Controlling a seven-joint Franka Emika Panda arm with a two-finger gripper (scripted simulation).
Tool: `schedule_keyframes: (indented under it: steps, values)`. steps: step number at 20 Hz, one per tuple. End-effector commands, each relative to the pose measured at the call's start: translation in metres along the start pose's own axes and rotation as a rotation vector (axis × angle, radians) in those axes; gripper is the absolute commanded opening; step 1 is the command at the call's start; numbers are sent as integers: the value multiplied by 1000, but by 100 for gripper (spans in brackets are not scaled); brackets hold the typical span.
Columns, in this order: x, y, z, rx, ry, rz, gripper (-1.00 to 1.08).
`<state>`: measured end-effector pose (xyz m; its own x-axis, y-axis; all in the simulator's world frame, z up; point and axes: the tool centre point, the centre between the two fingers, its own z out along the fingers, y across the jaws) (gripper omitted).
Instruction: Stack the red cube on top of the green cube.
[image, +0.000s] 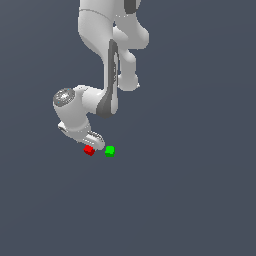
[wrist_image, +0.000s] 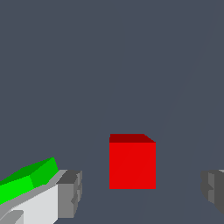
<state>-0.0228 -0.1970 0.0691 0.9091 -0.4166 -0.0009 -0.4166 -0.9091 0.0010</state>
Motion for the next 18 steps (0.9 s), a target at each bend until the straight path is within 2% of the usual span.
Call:
schedule_keyframes:
  steps: [1, 18]
  values:
    - [0, 0, 0, 0, 0, 0, 100]
    - [0, -2, 49, 1, 1, -3, 100]
